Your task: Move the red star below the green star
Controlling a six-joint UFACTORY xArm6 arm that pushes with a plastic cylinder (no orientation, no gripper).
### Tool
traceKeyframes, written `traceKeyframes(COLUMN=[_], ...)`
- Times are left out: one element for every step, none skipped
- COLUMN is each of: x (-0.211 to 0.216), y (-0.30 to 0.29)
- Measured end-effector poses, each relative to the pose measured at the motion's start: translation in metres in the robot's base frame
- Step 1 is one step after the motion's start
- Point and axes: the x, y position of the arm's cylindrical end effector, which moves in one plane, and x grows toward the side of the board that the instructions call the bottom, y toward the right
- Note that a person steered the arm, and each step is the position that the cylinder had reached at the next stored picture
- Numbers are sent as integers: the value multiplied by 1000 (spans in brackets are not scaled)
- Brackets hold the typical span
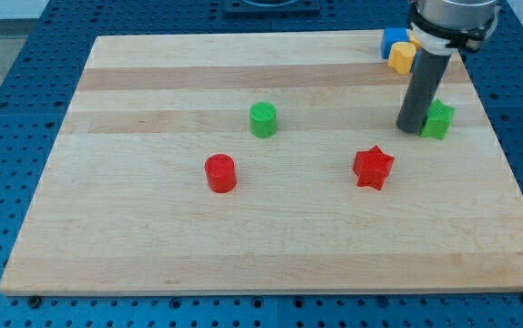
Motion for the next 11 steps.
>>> traceKeyframes(x=[4, 30, 56, 84, 86, 86, 86, 86, 86, 84, 83], y=[-49, -97, -139, -154, -151, -132, -105, -87, -73, -58, -39])
